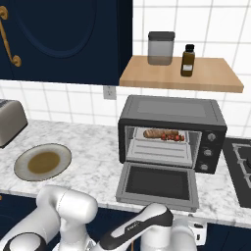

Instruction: Pick up the kebab skewer and baguette bread, and place them inside the toaster oven. Close the toaster oven door and start by setting the timer.

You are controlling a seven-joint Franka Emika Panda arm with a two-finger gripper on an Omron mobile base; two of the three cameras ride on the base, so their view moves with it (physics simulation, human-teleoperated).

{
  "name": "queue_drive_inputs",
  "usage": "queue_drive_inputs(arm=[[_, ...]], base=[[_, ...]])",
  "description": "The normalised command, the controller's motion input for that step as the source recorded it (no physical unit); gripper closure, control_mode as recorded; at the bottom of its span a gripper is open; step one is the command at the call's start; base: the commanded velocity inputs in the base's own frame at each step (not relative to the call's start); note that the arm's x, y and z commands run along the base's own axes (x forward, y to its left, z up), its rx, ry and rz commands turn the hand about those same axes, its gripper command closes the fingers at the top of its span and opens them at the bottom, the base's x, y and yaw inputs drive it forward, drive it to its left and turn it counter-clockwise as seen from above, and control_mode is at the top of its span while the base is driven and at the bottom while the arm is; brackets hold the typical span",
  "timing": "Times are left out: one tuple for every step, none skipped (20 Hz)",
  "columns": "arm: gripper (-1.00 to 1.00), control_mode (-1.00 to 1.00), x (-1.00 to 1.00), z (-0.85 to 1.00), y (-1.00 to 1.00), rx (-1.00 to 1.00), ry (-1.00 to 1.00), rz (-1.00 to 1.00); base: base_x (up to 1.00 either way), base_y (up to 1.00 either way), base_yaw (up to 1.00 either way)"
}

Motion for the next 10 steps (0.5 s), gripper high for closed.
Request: queue_drive_inputs(arm=[[-1.0, -1.0, 0.16, 0.0, 0.0, 0.0, 0.0, 0.01], [-1.0, -1.0, 0.21, 0.0, 0.0, 0.0, 0.0, 0.0], [-1.0, -1.0, 0.21, 0.0, 0.0, 0.0, 0.0, 0.0], [-1.0, -1.0, 0.16, -0.03, 0.0, 0.0, 0.0, 0.0], [-1.0, -1.0, 0.12, -0.06, 0.0, 0.0, 0.0, 0.0], [-1.0, -1.0, 0.06, -0.11, 0.0, 0.0, 0.0, 0.0], [-1.0, -1.0, 0.03, -0.17, 0.0, 0.0, 0.0, 0.0], [-1.0, -1.0, 0.0, -0.24, 0.0, 0.0, 0.0, 0.0], [-1.0, -1.0, 0.0, -0.24, 0.0, 0.0, 0.0, 0.0], [-1.0, -1.0, 0.0, -0.25, 0.0, 0.0, 0.0, 0.0]], base=[[0.0, 0.0, 0.0], [0.0, 0.0, 0.0], [0.0, 0.0, 0.0], [0.0, 0.0, 0.0], [0.0, 0.0, 0.0], [0.0, 0.0, 0.0], [0.0, 0.0, 0.0], [0.0, 0.0, 0.0], [0.0, 0.0, 0.0], [0.0, 0.0, 0.0]])
